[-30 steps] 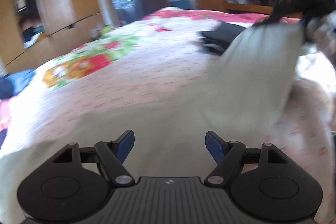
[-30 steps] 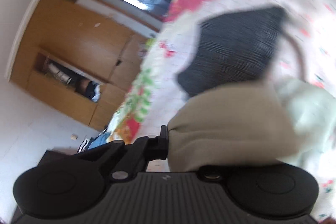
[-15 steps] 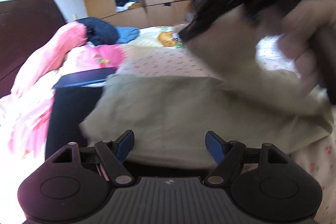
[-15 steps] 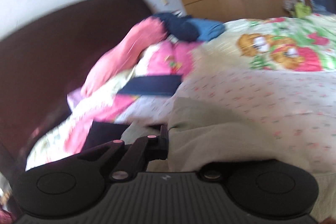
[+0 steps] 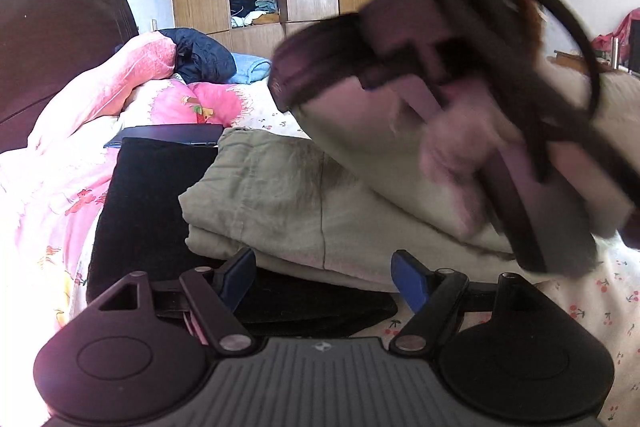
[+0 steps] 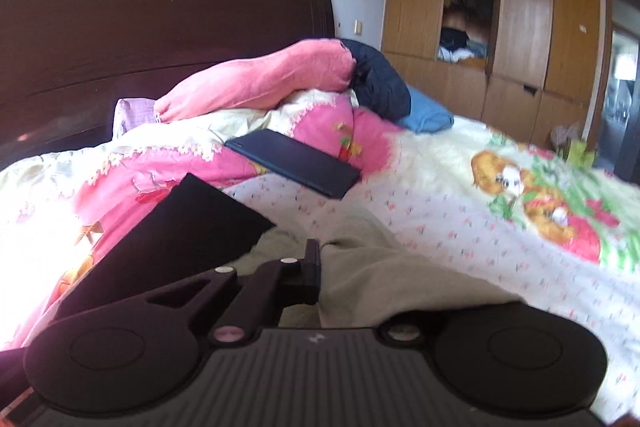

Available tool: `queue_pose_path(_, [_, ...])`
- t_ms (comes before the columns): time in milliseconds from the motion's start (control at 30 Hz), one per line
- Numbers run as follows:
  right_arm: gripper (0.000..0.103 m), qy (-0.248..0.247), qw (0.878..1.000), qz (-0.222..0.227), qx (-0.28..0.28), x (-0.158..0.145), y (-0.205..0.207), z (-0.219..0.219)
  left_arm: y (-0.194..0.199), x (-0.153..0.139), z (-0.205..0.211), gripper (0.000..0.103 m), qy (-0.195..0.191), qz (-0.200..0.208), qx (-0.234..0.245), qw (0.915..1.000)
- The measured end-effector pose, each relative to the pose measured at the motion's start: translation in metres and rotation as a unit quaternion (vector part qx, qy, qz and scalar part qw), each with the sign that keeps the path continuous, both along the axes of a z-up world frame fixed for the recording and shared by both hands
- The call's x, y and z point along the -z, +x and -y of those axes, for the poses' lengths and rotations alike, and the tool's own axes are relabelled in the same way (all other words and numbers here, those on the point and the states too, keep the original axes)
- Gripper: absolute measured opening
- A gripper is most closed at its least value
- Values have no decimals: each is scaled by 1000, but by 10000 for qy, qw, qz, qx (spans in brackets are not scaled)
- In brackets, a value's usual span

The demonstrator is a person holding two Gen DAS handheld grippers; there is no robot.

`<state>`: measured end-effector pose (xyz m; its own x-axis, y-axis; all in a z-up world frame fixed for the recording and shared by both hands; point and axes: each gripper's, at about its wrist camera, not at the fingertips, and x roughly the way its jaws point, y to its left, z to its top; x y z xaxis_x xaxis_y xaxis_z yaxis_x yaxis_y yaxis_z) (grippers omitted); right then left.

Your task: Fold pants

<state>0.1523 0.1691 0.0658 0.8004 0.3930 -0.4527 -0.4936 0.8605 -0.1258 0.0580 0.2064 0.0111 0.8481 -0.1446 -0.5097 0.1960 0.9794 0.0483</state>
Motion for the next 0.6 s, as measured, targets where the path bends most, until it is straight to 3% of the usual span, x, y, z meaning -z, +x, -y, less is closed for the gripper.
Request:
queue_pose_path(67, [11,-809,9961,165,-304,4,0,-19,-3,-1,0,87,30,7,-32,10000])
queue_pose_path(133, [19,-1482,9851,732,-474,14,-11,-30,-7,-1,-2,88,90,26,-73,9999])
queue_pose_path(200, [35,-1631,9818,820,-517,19,-16,-27,-12,-3,-5,88,115,38,-121,9999])
queue_pose_path(300, [32,-545,9980,114,-291,11,-6,1,-16,-4,-9,88,-33,-4,-141,9999])
queue_pose_path(333, [9,-99,9997,-214,-117,9,1,11,-16,-4,-10,88,-100,-35,-132,9999])
queue_pose_path(367, [1,362,9979,-536,13,7,10,22,-15,-5,-10,88,-144,-61,-122,9998])
queue_pose_path(467, [1,2037,9688,-1340,440,-3,34,65,-13,-11,-6,88,-64,16,-97,9999])
queue_pose_path(533, [1,2759,9483,-1412,676,-15,37,96,-9,-20,-2,88,-87,142,-27,9999])
queue_pose_path(600, [1,3171,9350,-1263,961,-29,32,133,-3,-27,5,88,-148,252,100,9995])
